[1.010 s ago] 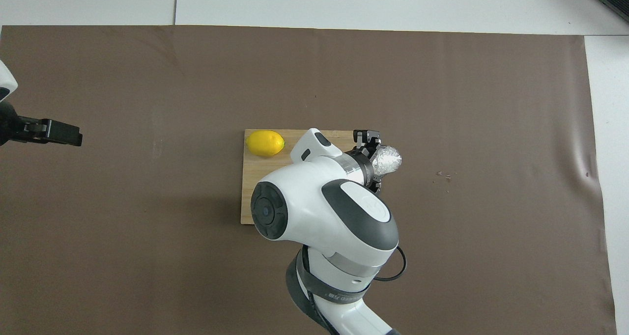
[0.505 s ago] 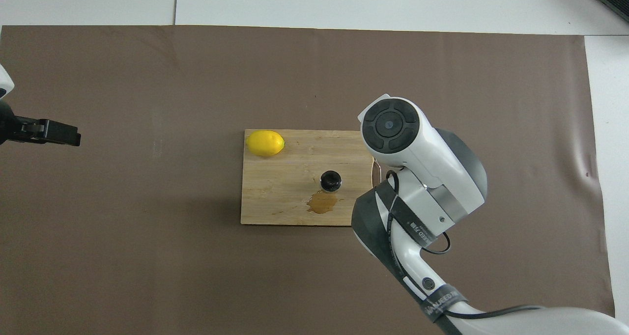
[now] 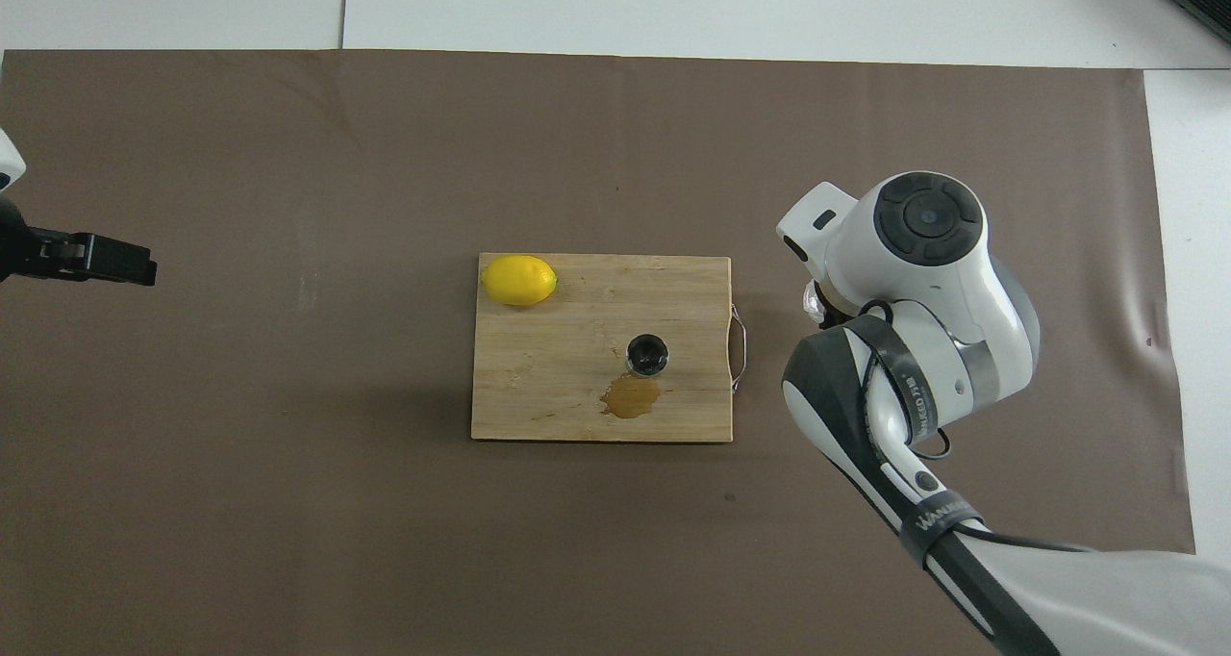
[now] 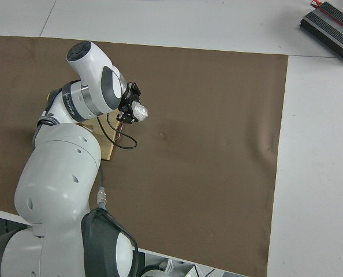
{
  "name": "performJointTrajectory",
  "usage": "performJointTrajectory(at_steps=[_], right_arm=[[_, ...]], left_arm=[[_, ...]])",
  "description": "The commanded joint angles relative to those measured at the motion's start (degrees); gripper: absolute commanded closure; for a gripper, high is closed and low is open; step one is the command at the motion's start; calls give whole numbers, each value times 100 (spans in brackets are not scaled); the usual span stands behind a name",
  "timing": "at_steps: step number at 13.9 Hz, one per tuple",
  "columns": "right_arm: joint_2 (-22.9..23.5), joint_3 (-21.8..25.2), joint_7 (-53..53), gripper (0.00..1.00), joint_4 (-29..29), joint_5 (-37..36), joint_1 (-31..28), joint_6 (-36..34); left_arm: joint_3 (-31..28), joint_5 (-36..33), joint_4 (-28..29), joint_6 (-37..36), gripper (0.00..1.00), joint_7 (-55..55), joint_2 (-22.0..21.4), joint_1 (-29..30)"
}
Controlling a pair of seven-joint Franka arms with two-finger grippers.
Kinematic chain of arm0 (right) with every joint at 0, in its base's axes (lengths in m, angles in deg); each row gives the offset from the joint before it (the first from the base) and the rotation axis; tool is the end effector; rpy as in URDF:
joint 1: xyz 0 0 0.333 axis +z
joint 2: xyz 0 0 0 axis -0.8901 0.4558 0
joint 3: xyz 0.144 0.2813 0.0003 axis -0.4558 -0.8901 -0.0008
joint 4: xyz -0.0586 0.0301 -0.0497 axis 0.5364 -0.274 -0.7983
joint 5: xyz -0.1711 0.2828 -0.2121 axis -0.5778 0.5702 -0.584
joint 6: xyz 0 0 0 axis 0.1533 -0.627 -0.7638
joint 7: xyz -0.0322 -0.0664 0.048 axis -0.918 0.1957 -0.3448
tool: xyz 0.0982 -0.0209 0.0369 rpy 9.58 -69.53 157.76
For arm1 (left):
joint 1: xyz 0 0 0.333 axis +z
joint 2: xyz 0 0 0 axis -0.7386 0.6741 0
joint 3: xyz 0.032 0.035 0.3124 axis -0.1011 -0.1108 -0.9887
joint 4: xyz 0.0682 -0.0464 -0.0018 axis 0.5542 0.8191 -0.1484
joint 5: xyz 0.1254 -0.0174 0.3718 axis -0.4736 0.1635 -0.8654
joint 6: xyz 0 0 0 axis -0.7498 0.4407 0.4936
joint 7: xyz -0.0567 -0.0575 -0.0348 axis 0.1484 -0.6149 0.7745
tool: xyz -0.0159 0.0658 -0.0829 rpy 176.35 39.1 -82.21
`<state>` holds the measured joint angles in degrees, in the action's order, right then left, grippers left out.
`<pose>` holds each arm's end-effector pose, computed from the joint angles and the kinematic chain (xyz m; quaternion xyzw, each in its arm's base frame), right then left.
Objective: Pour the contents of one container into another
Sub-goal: 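Lower the white cup to its spot and open the right gripper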
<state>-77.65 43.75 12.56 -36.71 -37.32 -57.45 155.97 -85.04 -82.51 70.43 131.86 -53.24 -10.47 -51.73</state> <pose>0.5781 0.1426 0.3647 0.7129 0.7004 -0.0254 0.0249 0.5561 -0.0081 0.5888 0.9977 -0.0634 0.0247 0.0009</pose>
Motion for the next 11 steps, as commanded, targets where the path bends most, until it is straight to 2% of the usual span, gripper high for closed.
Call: performJointTrajectory(at_steps=[1, 5, 7, 10, 11], right_arm=[[-333, -89, 1279, 85, -709, 835, -568, 632], [-307, -89, 2397, 85, -1113, 1968, -1069, 880], [-272, -89, 2724, 85, -1185, 2208, -1105, 1020], [-228, -89, 3136, 81, -1377, 2646, -1159, 1265], [-193, -80, 3330, 76, -1457, 2918, -1167, 1432]], left_arm=[[0, -102, 172, 126, 0, -41, -132, -1], [0, -102, 172, 126, 0, -41, -132, 17], [0, -102, 172, 126, 0, -41, -132, 8], [0, -102, 172, 134, 0, -41, -105, -10], [0, -102, 172, 126, 0, -33, -114, -10]])
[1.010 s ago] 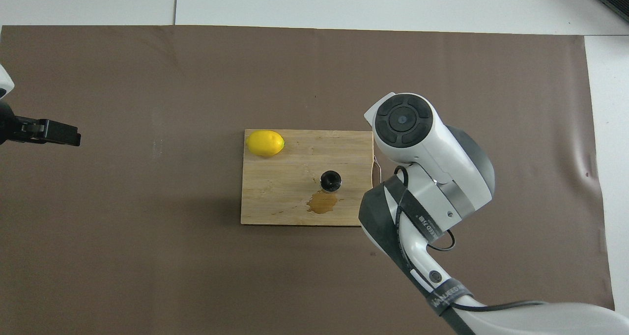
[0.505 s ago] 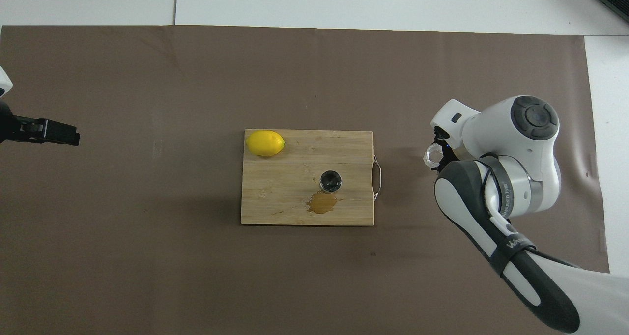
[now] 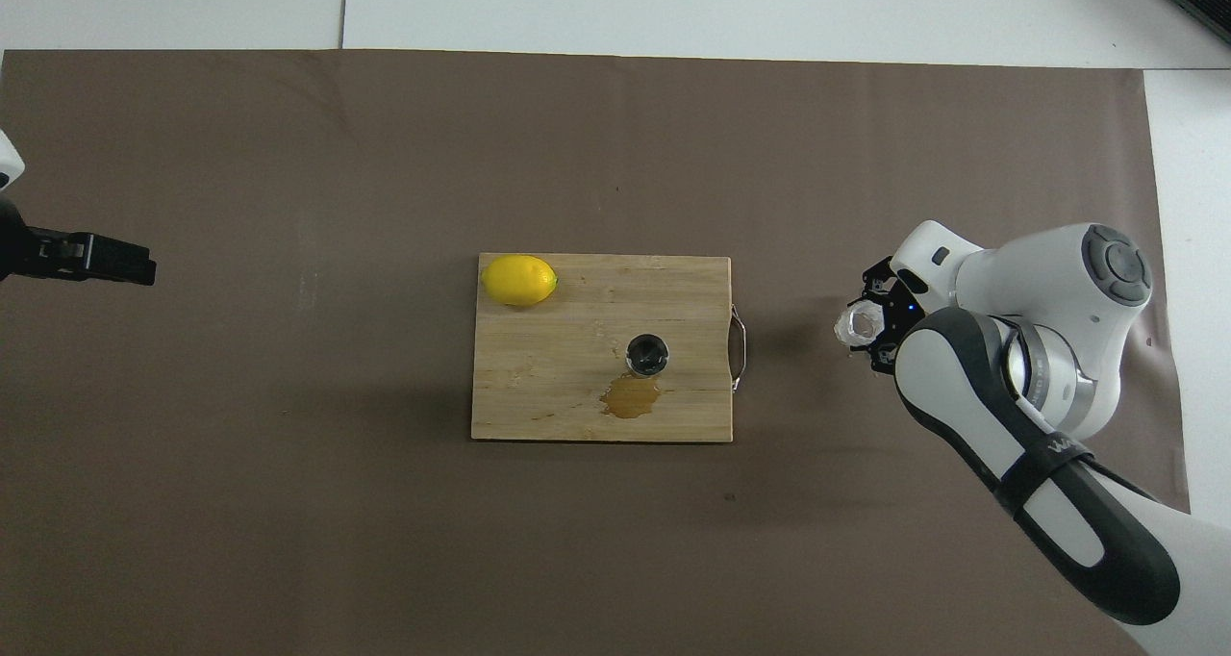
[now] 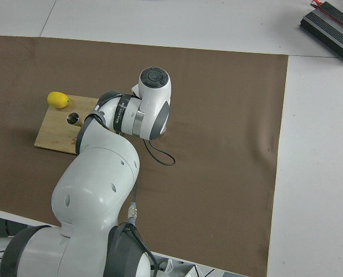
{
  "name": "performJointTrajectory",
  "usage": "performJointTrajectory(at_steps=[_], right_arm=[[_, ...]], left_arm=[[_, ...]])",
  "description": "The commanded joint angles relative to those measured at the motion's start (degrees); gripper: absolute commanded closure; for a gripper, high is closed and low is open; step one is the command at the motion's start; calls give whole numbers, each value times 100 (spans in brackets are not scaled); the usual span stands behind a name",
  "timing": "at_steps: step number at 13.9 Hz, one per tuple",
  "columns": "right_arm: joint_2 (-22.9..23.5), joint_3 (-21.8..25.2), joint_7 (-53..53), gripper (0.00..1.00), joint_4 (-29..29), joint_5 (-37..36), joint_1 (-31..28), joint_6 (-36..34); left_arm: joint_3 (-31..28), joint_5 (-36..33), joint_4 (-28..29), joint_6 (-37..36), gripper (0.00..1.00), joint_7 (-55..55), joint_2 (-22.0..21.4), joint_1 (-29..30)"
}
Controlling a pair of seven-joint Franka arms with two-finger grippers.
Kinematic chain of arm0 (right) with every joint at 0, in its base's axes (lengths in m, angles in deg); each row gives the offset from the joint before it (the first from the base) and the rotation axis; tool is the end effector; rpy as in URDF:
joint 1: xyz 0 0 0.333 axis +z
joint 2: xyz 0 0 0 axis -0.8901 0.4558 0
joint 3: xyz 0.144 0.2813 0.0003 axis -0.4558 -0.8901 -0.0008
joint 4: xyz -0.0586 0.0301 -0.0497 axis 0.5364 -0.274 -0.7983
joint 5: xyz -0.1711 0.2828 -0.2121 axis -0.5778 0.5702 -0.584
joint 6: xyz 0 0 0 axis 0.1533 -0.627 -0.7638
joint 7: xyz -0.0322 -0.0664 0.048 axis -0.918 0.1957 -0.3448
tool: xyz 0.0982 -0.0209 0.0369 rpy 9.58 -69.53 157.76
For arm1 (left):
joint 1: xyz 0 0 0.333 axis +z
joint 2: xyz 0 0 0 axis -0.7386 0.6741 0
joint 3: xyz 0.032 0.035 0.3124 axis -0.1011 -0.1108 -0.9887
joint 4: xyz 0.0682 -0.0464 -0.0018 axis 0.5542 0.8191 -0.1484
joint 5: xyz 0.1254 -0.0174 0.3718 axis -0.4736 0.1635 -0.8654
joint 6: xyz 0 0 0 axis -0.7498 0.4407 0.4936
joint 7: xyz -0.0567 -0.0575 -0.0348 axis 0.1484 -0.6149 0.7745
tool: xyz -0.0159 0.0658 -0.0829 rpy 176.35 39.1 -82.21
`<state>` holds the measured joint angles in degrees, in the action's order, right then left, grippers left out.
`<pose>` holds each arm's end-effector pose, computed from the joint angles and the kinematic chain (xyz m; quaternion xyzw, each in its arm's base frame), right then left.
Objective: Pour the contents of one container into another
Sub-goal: 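Lower the white cup to its spot and open the right gripper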
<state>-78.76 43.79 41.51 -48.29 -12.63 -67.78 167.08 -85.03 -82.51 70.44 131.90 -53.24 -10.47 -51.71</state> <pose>0.5559 0.0451 0.3055 -0.6948 -0.7085 -0.0866 0.0888 0.5562 -0.0080 0.5888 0.9977 -0.0633 0.0250 0.0009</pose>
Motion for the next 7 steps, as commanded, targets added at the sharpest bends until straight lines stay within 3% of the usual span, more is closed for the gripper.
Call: performJointTrajectory(at_steps=[1, 3, 7], right_arm=[[-39, -85, 505, 69, -299, 556, -125, 340], [-38, -85, 585, 44, -299, 557, -169, 288], [-47, -76, 594, 19, -290, 557, -160, 244]], left_arm=[[-1, -102, 171, 121, 0, -41, -123, -13], [-10, -102, 171, 130, 0, -50, -123, -4], [-10, -102, 171, 121, 0, -42, -123, -30]])
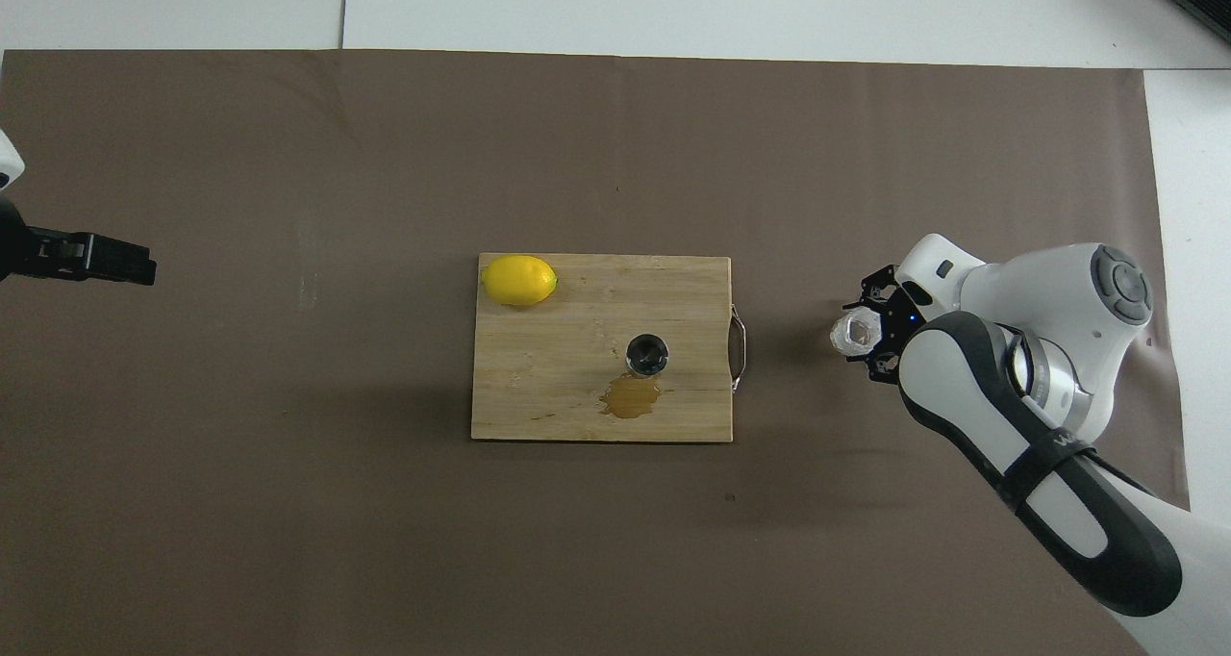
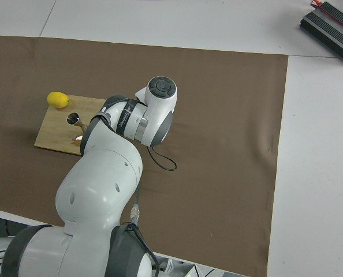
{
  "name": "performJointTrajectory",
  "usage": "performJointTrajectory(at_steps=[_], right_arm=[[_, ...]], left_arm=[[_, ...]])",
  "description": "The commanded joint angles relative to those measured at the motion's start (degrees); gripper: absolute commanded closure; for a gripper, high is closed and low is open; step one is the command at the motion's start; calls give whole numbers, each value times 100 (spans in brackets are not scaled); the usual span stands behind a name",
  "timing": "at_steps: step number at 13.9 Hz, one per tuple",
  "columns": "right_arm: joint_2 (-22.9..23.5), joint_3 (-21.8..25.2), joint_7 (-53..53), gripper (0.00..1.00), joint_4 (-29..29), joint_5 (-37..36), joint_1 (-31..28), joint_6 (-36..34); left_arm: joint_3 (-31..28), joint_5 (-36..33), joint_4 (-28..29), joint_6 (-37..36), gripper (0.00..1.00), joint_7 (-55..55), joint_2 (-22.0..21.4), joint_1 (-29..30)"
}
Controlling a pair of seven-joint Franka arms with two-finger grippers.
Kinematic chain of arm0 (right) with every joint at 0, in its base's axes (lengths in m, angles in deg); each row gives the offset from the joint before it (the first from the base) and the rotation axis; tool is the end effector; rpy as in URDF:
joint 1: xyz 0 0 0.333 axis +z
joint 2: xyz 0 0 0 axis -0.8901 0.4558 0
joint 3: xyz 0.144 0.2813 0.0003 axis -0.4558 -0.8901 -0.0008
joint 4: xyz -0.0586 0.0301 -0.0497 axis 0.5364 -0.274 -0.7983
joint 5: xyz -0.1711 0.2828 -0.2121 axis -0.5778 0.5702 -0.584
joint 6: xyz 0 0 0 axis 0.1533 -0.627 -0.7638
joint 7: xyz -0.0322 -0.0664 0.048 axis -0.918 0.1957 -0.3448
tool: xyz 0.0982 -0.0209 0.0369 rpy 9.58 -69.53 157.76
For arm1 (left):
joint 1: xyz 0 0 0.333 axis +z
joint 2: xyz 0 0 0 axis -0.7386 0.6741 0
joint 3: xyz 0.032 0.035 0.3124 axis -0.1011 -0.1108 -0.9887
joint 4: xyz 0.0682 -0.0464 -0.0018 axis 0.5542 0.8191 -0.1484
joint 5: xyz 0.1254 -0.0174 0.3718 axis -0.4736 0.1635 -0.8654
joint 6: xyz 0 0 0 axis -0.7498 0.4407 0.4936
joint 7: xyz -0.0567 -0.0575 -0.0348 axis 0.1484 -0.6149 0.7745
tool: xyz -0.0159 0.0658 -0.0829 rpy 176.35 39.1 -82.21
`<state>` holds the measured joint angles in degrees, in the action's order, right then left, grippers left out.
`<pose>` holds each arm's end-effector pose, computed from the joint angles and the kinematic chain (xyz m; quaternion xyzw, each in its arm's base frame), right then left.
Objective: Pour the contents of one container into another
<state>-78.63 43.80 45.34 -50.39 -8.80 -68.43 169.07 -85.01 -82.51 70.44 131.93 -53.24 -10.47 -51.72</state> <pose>0.5481 0.0378 0.2921 -0.6938 -0.7059 -0.1025 0.0991 0.5562 -0.0083 0.5888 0.9977 -0.0636 0.0252 0.0009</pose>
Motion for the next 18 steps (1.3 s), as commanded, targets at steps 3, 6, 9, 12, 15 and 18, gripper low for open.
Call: performJointTrajectory(at_steps=[3, 6, 9, 12, 15, 18], right_arm=[[-235, -59, 185, 4, -27, 130, -104, -314], [-736, -50, -42, 0, -18, -80, -96, -710], [-1245, -41, -683, 0, 43, -528, -104, -1184], [-1694, -32, -2315, 0, 428, -1485, -235, -1983], [-1573, -41, -4124, 0, 1332, -2031, -289, -2678], [-1353, -59, -5961, 0, 2036, -2234, -228, -3143]], left_arm=[[-3, -111, 162, 110, 0, -41, -141, -37], [-3, -102, 127, 101, 0, -33, -141, -46], [-12, -102, 74, 75, 0, -24, -149, 6], [-30, -84, 48, 92, 0, 37, -150, 16], [-56, -76, -58, 31, 0, 90, -176, 7], [-56, -67, -93, 31, 0, 126, -202, 24]])
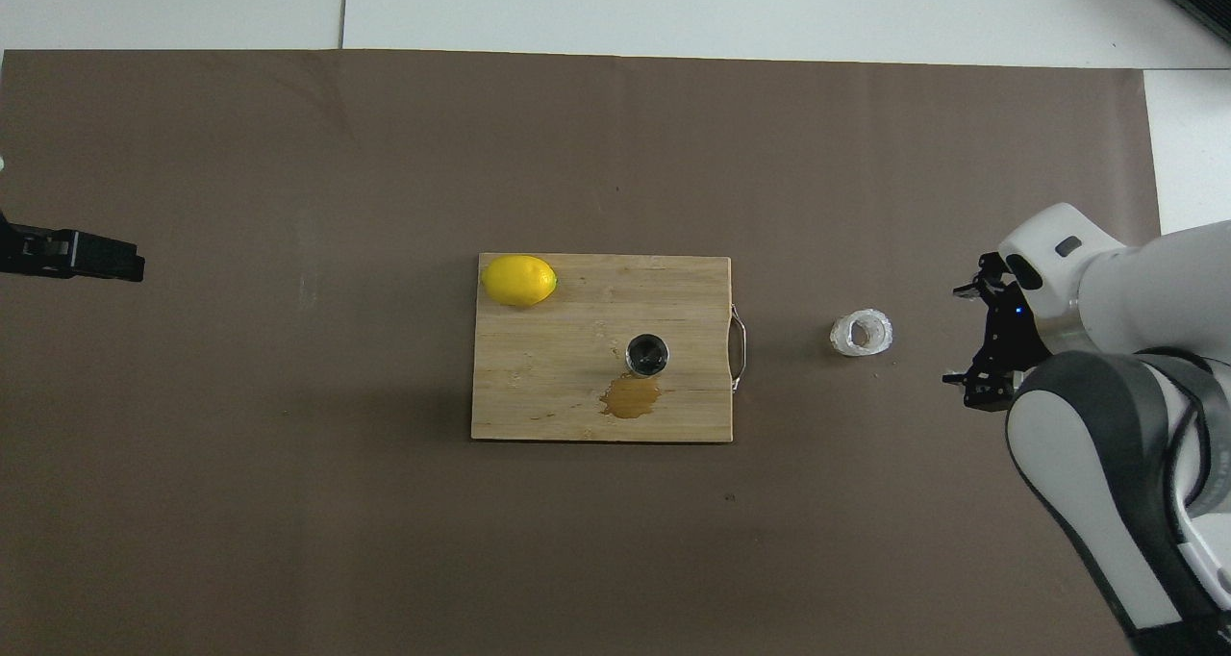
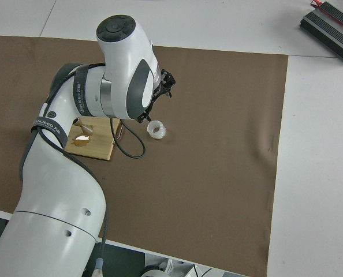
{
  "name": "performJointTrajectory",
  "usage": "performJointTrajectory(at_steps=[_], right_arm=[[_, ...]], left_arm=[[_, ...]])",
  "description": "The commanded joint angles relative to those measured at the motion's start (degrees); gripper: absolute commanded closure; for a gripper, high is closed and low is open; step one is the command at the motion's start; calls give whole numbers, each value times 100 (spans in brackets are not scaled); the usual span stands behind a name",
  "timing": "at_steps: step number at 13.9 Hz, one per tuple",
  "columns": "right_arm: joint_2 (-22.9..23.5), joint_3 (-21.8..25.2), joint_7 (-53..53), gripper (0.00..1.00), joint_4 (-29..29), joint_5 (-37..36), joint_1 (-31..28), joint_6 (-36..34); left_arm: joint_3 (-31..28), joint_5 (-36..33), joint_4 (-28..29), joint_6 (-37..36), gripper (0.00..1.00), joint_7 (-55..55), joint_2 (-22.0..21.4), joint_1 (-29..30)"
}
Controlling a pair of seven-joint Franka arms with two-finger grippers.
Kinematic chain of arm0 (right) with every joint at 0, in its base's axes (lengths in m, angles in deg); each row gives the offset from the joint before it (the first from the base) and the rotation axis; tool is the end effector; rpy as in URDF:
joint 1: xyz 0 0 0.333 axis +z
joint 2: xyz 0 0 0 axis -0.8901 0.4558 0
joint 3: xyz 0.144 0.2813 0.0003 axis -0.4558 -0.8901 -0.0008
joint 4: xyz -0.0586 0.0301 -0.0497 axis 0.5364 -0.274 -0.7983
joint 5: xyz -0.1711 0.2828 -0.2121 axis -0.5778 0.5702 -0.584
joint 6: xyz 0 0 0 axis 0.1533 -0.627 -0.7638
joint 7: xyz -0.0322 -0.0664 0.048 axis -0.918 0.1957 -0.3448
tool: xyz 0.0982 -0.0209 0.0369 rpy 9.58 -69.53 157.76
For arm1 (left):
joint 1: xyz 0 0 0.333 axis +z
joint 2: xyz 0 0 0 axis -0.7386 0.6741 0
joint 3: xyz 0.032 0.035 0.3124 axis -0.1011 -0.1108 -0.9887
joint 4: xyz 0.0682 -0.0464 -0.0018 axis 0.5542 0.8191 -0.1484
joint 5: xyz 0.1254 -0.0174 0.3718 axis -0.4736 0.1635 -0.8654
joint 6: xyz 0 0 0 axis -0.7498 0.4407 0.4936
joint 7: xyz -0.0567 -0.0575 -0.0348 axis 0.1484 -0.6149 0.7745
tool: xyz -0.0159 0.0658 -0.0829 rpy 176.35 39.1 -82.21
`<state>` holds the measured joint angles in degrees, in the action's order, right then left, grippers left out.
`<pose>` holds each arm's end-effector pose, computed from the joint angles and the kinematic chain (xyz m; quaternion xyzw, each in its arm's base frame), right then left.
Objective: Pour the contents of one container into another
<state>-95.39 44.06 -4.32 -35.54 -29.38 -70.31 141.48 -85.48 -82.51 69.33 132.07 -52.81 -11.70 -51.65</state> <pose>0.5374 0.0174 0.5260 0.8872 0.4607 0.0228 0.0112 0.5519 -0.0026 0.6103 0.9974 -0.0551 0.0469 0.0006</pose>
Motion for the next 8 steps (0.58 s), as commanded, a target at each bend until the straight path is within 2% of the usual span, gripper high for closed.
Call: performJointTrajectory(at_steps=[1, 6, 8], right_arm=[[350, -76, -1715, 0, 718, -211, 3, -499], [324, -147, -5004, 0, 1009, -352, 171, -834], [341, -147, -6103, 0, 1306, -352, 232, -1193]], left_arm=[[-9, -67, 9, 17, 0, 91, -79, 8], [-62, 3, -8, 17, 0, -40, -53, 113], [-36, 3, -87, 78, 0, -251, -1, 210]])
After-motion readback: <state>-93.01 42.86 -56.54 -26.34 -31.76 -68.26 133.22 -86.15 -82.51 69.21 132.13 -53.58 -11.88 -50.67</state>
